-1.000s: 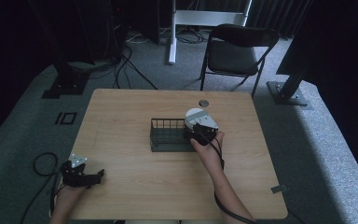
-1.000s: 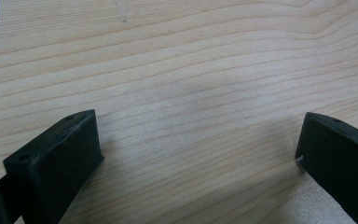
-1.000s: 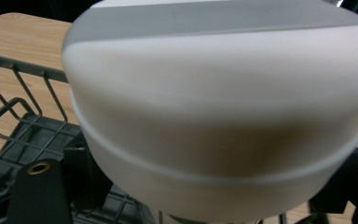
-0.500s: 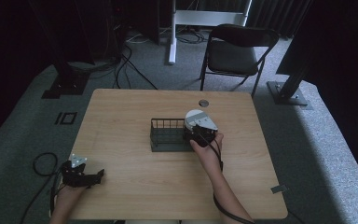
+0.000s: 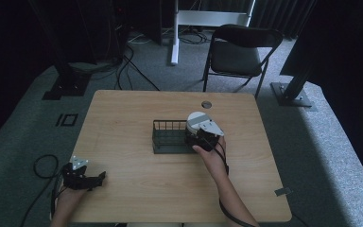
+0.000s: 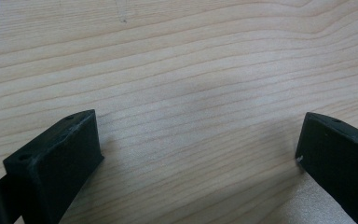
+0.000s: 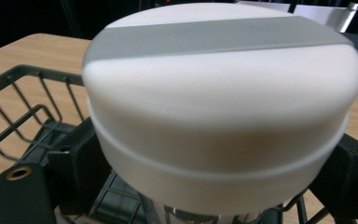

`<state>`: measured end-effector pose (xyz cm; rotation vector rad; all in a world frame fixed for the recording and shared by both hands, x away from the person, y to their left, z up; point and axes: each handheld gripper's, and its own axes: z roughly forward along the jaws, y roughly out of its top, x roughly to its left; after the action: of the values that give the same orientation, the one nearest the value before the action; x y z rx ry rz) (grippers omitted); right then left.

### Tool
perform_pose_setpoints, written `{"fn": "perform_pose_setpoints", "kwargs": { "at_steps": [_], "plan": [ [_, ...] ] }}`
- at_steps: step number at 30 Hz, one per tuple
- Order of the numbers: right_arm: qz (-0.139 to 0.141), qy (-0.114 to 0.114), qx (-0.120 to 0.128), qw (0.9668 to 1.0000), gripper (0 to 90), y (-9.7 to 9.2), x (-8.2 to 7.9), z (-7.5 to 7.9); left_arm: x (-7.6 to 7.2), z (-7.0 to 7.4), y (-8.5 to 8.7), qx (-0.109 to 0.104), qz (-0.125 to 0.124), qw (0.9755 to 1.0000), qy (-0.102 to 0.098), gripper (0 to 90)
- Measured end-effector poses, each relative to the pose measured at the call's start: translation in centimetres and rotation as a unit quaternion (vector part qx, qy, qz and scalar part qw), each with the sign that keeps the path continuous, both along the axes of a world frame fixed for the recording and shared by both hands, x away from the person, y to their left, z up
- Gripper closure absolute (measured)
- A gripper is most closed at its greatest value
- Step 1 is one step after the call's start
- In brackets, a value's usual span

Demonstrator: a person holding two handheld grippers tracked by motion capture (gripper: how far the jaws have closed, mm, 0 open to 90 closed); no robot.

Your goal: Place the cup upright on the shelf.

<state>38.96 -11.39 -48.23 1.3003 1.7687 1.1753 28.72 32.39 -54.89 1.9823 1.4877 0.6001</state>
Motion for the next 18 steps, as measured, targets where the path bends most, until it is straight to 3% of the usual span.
{"fn": "perform_pose_setpoints", "kwargs": {
  "at_steps": [18],
  "plan": [
    [0.016,-0.001,0.014,0.9998,11.7,-1.6,-1.6,-0.2,0.0,0.0,0.0,0.0,0.0,1.0,0.0,0.1]
  ]
}}
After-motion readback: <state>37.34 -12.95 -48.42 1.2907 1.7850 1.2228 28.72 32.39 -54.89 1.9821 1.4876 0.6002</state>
